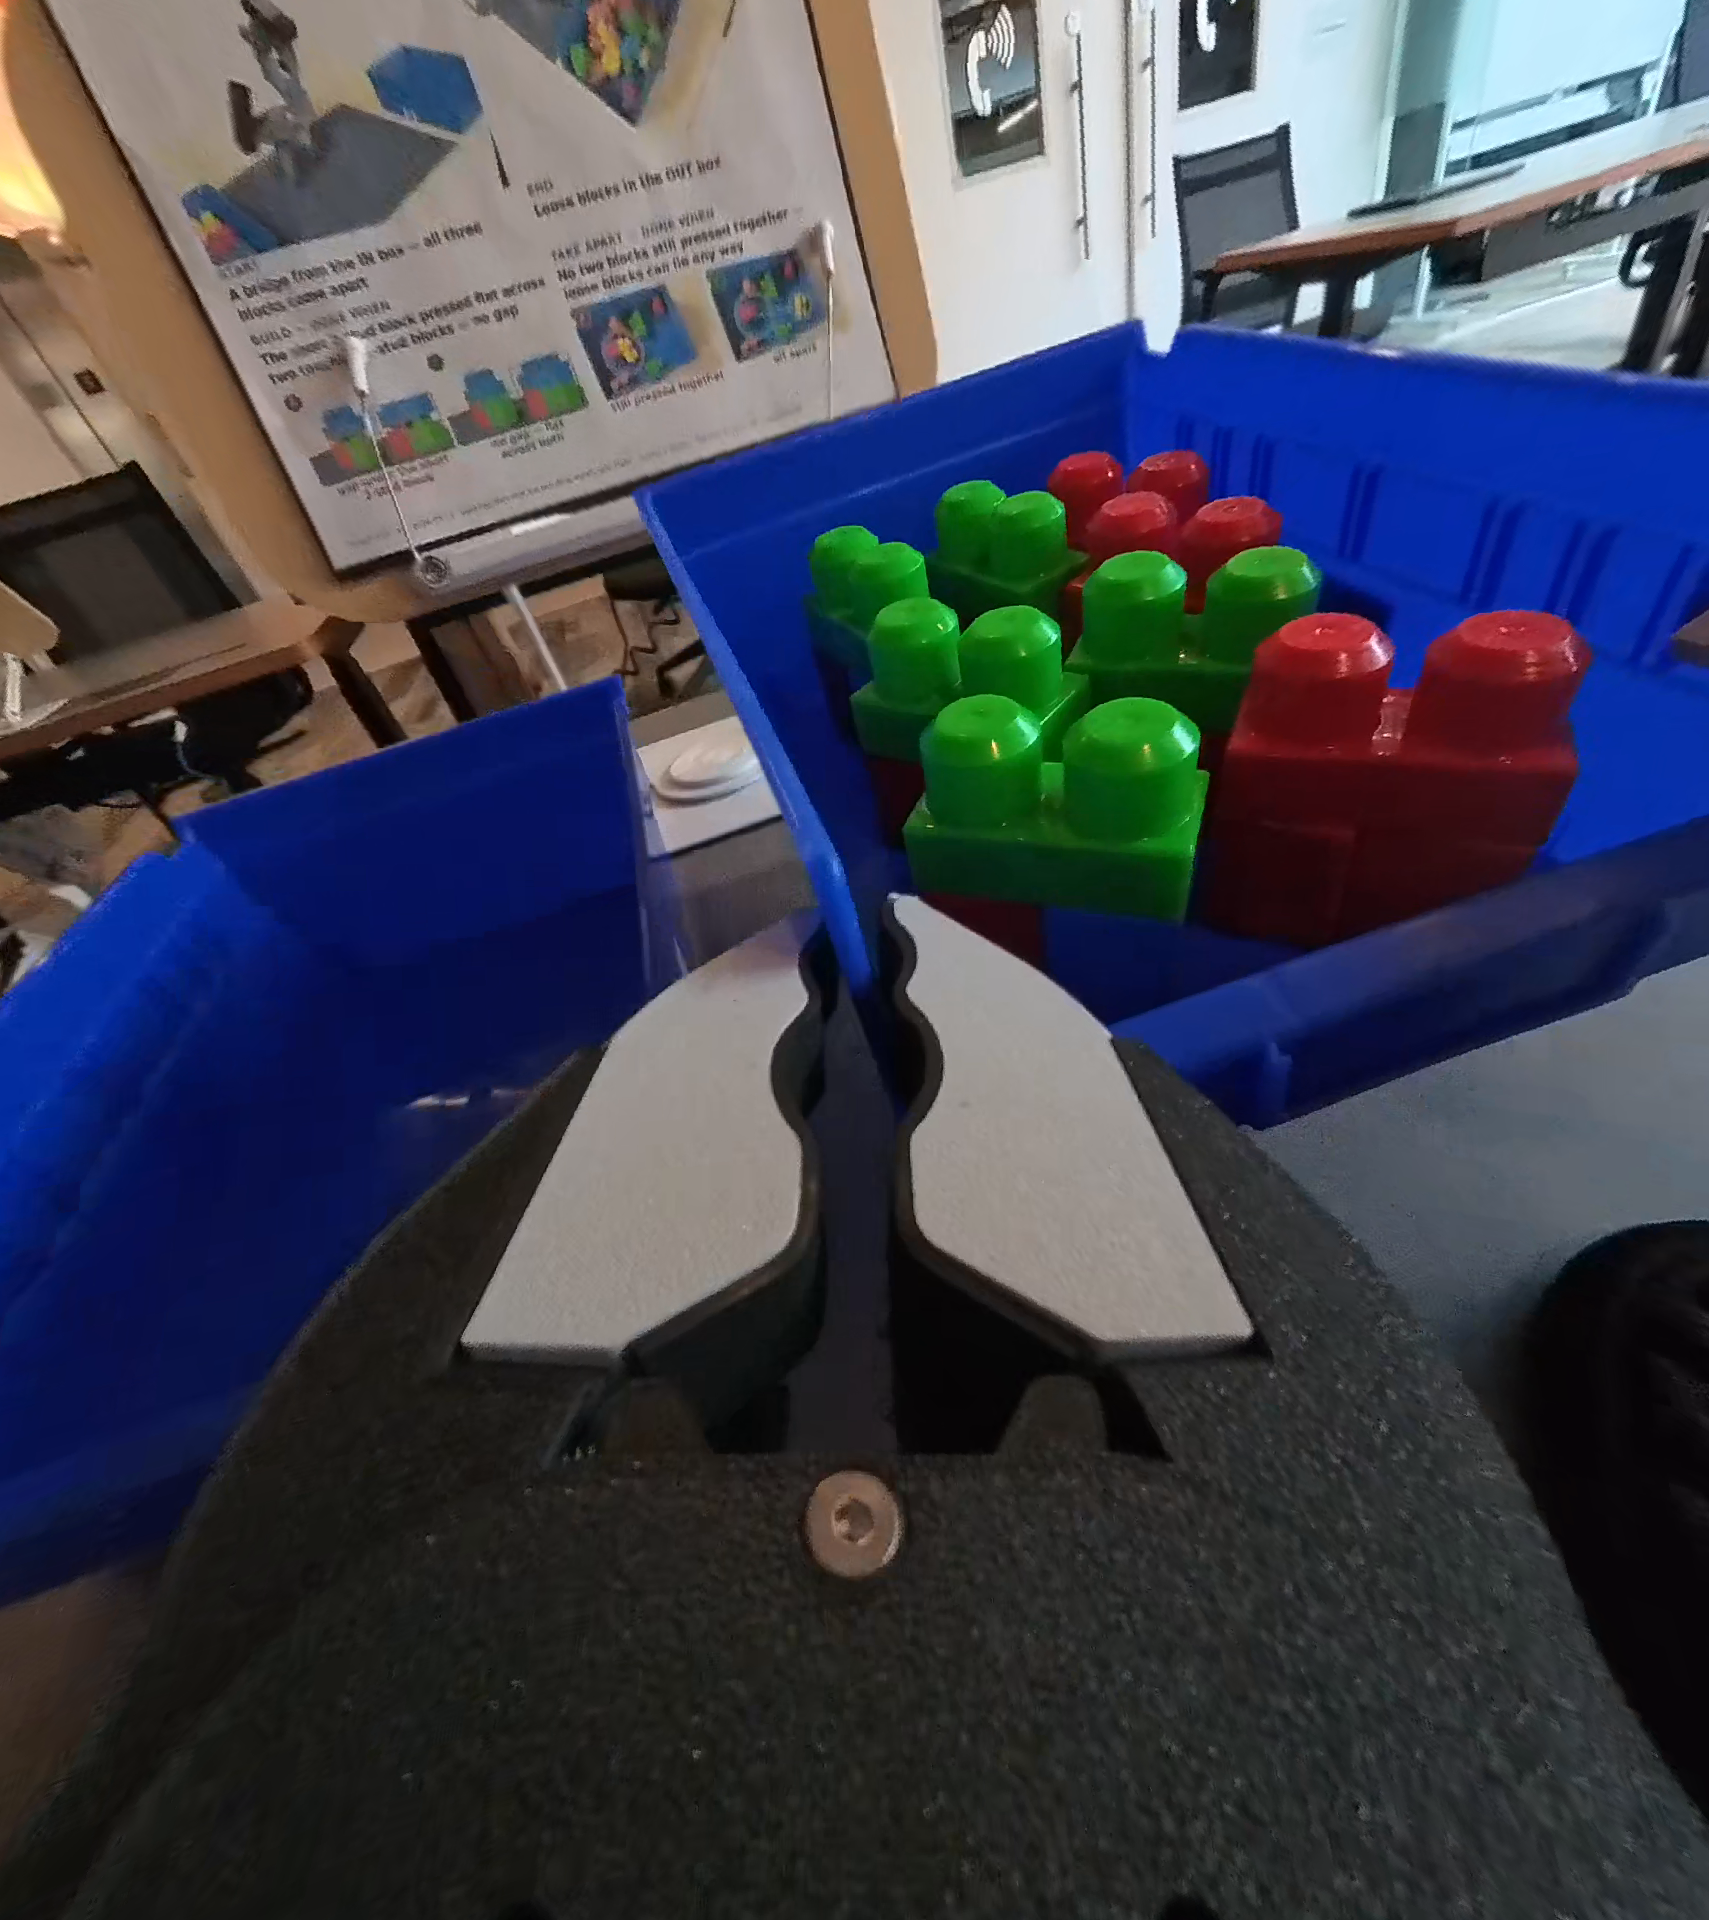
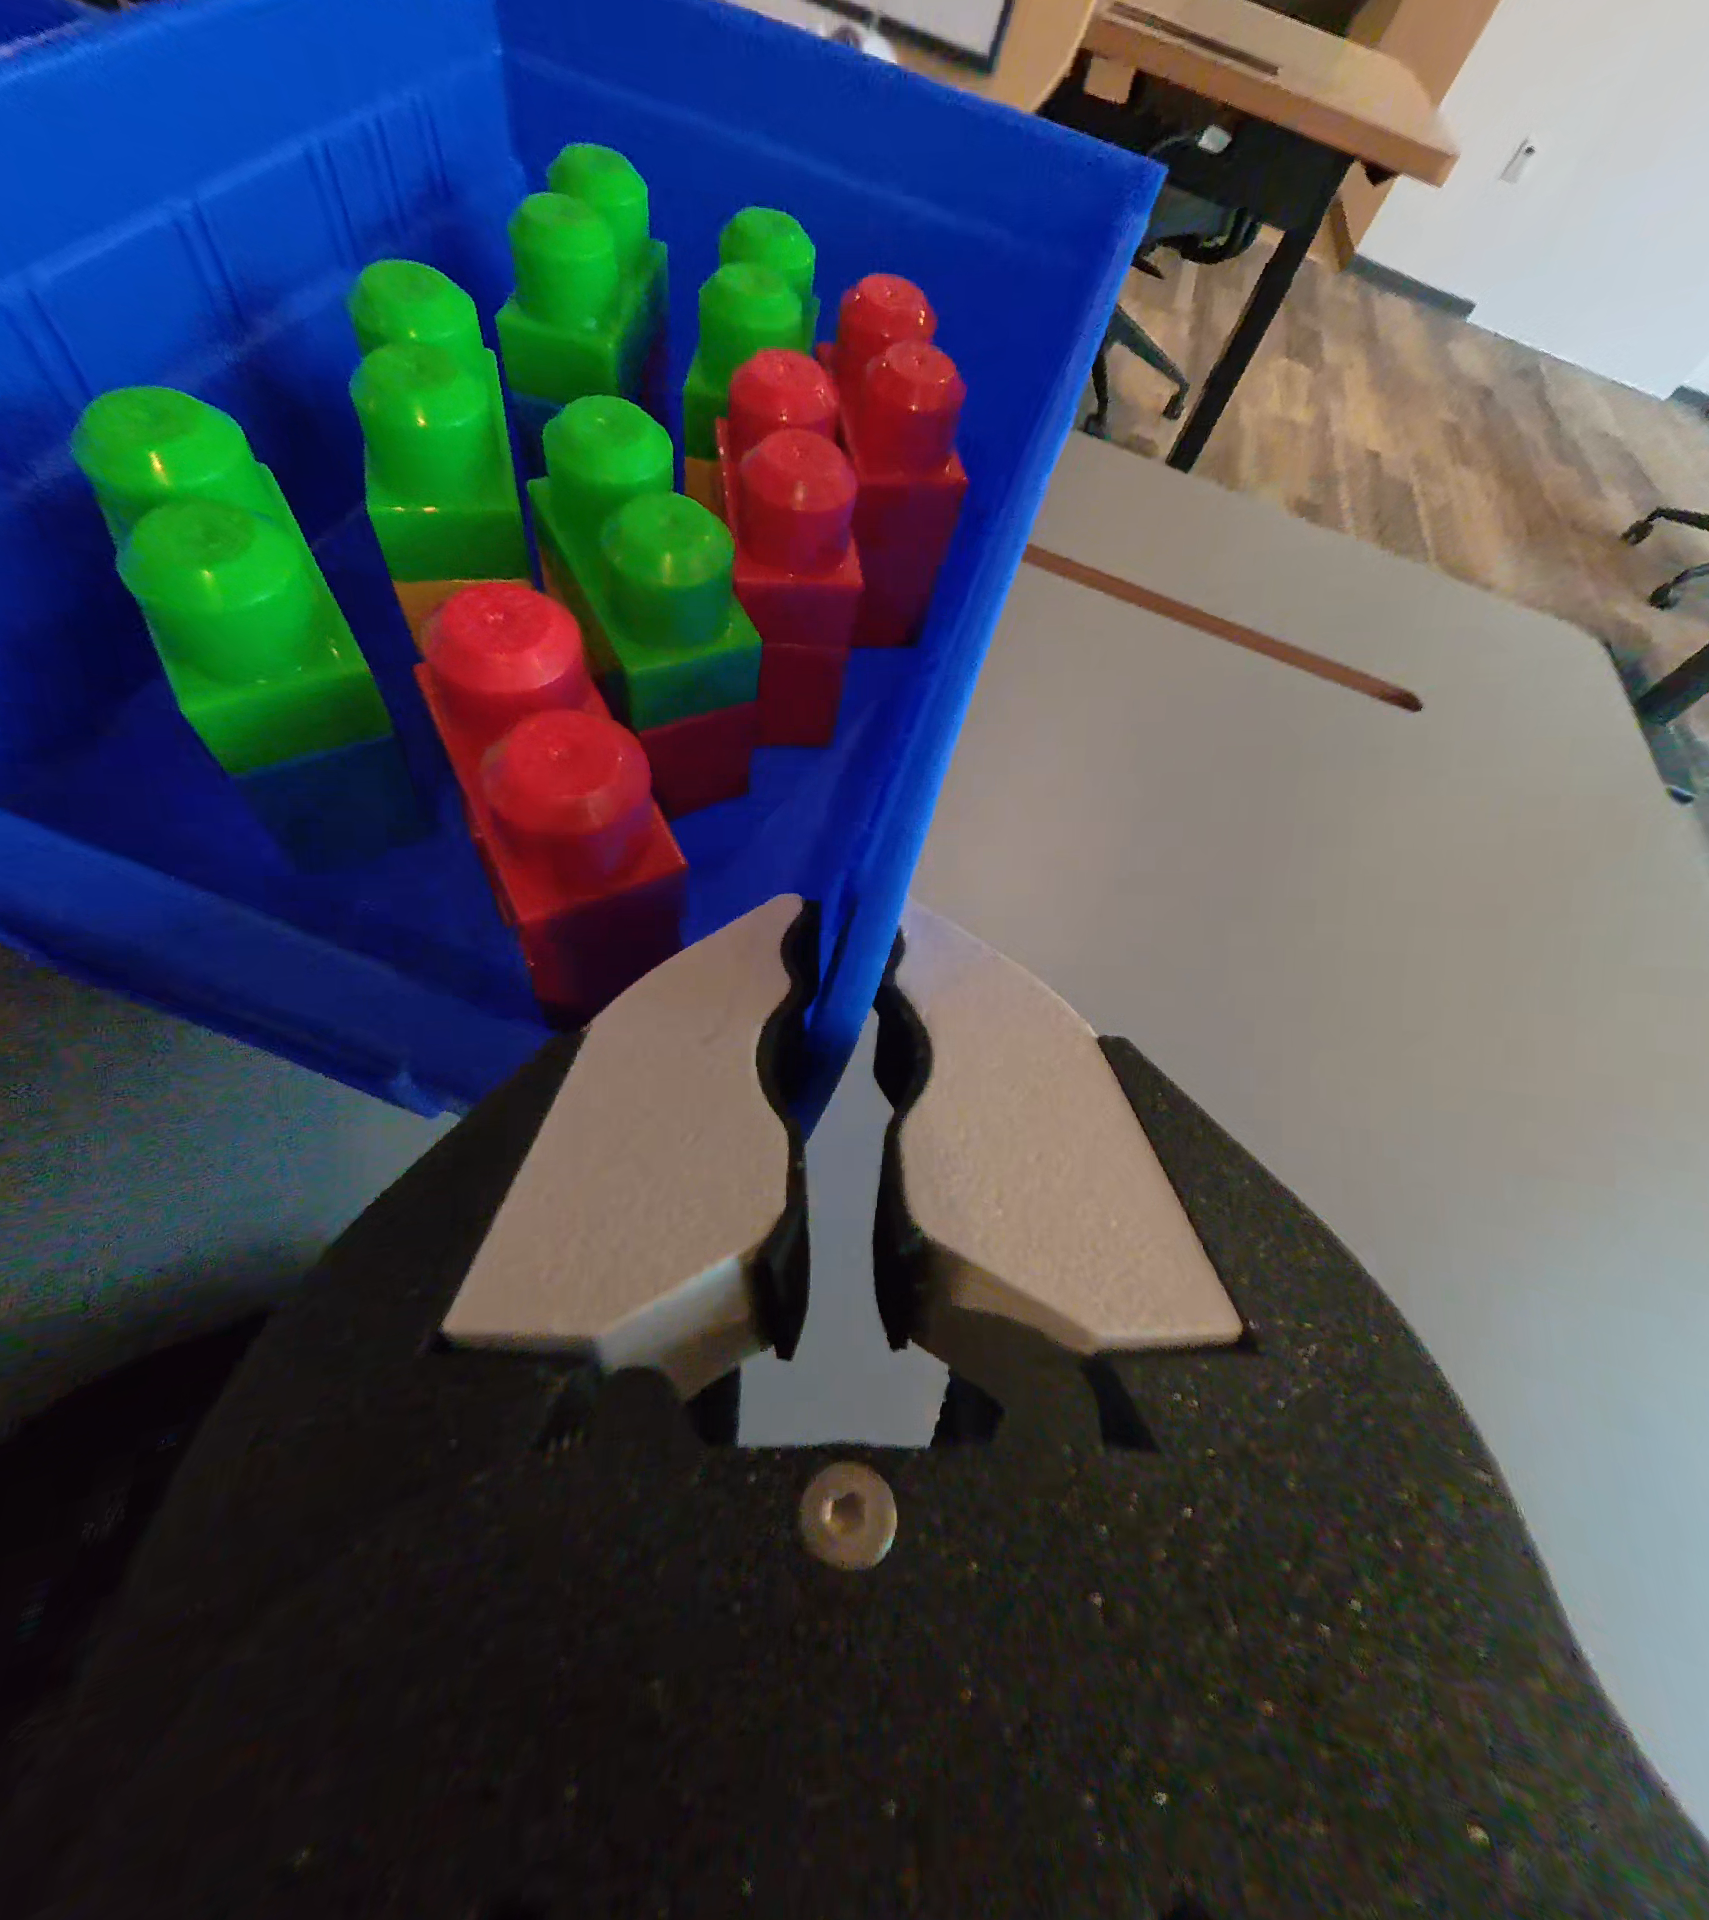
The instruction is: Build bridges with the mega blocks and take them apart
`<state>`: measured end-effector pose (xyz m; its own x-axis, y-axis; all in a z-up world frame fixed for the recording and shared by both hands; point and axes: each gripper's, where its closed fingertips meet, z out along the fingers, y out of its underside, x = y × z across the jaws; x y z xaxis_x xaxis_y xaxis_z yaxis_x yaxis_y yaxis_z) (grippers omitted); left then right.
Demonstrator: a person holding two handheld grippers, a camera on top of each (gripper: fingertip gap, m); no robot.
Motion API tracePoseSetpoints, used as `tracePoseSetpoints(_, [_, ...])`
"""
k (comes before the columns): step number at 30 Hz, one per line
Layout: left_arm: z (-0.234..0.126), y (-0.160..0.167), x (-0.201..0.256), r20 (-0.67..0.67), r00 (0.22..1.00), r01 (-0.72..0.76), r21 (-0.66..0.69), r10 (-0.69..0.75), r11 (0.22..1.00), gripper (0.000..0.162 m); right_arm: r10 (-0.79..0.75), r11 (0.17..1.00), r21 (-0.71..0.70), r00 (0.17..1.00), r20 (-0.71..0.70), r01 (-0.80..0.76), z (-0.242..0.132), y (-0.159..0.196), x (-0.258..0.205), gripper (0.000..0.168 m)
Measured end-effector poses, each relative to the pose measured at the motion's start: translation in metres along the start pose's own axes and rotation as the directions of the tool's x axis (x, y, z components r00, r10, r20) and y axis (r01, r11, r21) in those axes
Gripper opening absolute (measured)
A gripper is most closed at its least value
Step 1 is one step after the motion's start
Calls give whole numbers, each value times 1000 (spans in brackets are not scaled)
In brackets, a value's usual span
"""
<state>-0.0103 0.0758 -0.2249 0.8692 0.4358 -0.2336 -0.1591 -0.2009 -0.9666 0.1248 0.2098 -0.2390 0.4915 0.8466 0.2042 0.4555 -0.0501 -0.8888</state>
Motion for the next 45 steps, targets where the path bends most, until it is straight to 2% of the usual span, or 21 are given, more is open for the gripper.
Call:
tracePoseSetpoints(9, [-37,-36,-54,-46,998,33,67,-30,997,7,-23,1000,21,1000,-16,24,-34,-57,-43,8])
tracePoseSetpoints(17, [-79,-38,-146,23,1000,3,110,-5,994,7,-44,994,102,998,45,39,-26,-109,-129,8])
tracePoseSetpoints(26, [-140,-1,-263,213,977,-24,76,7,997,7,-89,982,184,969,229,46,9,-144,-262,9])
tracePoseSetpoints(35, [-196,37,-357,376,927,-9,36,-5,999,7,-130,973,224,915,383,45,36,-167,-381,9])
tracePoseSetpoints(40, [-226,58,-395,463,886,18,15,-23,1000,6,-133,973,230,878,459,27,46,-167,-439,10])
tracePoseSetpoints(45, [-242,94,-416,500,865,60,-28,-38,998,6,-149,977,206,861,487,53,56,-151,-478,11])
